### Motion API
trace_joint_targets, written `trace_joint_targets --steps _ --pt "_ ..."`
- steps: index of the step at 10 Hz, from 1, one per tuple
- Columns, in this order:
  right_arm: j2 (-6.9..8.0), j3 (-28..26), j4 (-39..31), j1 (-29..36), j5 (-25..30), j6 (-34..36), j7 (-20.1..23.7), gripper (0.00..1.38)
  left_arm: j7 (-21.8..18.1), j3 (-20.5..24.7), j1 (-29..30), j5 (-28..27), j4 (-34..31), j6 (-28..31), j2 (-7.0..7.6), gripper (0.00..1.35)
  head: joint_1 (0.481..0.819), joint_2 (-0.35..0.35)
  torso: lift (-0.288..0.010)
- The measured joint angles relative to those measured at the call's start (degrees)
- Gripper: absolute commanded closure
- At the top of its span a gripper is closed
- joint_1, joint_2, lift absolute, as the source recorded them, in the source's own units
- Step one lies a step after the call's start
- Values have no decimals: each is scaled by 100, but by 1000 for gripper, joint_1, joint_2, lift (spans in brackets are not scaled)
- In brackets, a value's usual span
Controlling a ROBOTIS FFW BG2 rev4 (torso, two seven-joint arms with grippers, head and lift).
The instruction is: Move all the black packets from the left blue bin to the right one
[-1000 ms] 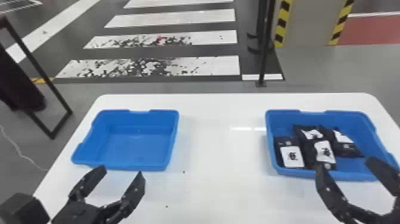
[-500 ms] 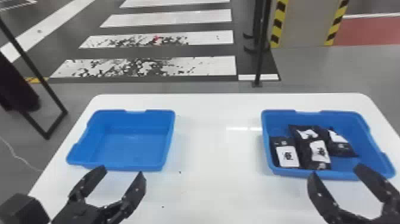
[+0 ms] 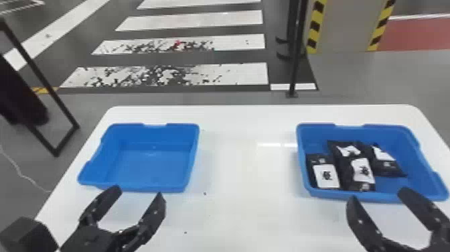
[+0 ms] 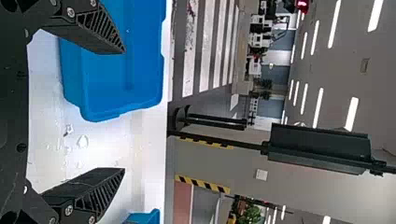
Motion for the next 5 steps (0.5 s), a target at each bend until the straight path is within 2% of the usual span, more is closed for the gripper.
trace_joint_targets --steps 5 --pt "0 14 -56 62 -52 31 -1 128 0 -15 31 53 -5 -63 0 150 695 134 -140"
